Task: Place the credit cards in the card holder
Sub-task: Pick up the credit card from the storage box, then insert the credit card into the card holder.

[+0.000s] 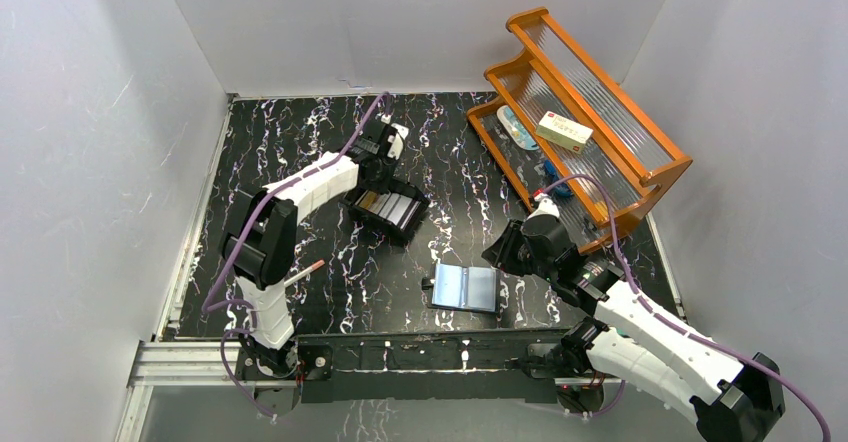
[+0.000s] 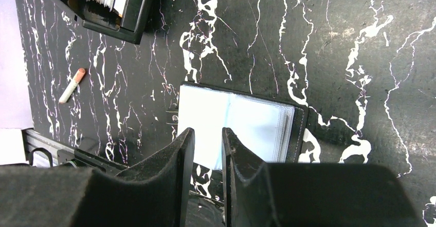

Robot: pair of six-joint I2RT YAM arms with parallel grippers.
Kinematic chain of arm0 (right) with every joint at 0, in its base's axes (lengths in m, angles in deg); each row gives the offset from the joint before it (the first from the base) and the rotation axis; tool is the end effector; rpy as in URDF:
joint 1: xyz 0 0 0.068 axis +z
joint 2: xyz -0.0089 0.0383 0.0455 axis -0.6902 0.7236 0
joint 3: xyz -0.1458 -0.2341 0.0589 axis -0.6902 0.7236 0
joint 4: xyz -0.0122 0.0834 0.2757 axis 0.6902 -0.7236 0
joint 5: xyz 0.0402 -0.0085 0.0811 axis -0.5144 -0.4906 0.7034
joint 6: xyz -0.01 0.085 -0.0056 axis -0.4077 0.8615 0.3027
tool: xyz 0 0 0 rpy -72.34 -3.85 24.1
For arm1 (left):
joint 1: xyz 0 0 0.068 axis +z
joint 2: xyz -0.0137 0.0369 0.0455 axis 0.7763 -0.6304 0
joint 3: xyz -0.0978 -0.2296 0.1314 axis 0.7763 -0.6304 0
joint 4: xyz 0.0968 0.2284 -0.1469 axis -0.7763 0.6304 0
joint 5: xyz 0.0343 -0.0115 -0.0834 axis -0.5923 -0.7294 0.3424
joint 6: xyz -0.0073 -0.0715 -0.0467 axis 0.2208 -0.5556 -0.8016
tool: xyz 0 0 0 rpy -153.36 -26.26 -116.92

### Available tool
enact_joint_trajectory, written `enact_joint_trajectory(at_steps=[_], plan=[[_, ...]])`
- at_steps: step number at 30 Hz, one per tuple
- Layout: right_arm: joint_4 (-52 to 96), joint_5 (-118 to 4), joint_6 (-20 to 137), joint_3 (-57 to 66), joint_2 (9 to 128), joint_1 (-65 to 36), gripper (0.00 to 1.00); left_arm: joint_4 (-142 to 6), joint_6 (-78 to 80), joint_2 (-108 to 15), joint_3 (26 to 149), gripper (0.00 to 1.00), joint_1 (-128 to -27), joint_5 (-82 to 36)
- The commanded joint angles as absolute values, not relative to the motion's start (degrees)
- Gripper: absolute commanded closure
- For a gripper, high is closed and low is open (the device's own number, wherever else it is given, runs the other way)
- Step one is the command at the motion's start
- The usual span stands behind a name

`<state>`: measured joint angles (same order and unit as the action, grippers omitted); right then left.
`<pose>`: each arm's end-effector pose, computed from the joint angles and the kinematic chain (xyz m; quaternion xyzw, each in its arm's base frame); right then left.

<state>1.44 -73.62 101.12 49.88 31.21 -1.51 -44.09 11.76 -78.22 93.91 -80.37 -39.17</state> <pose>0.1745 0.1422 0.2130 0.0926 0.8776 0.2864 0.3731 0.4091 -0.2193 0.1837 0.2081 0.9152 -0.0280 0.3440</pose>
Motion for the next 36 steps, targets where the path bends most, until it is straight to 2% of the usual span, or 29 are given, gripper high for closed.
enact_joint_trajectory(at_steps=[1,10,20,29,36], plan=[[3.97,-73.79,101.00,49.54,31.49,-1.34,0.66,-39.58,11.19,-74.54,97.14,1.00,-80.65,-40.21],[2.32,-73.55,102.46,48.25,31.42,-1.32,0.66,-32.90,6.74,-69.47,104.26,1.00,-80.67,-43.77],[0.47,-72.16,105.15,48.72,29.83,-1.31,0.66,-32.27,-0.49,-59.54,103.00,1.00,-80.73,-35.48],[2.75,-71.62,106.30,52.92,30.50,-1.34,0.66,-46.65,-20.27,-48.61,88.00,1.00,-81.04,-13.93],[0.92,-73.14,105.24,54.66,33.69,-1.37,0.66,-60.89,-33.80,-43.24,73.81,1.00,-84.71,-11.95]])
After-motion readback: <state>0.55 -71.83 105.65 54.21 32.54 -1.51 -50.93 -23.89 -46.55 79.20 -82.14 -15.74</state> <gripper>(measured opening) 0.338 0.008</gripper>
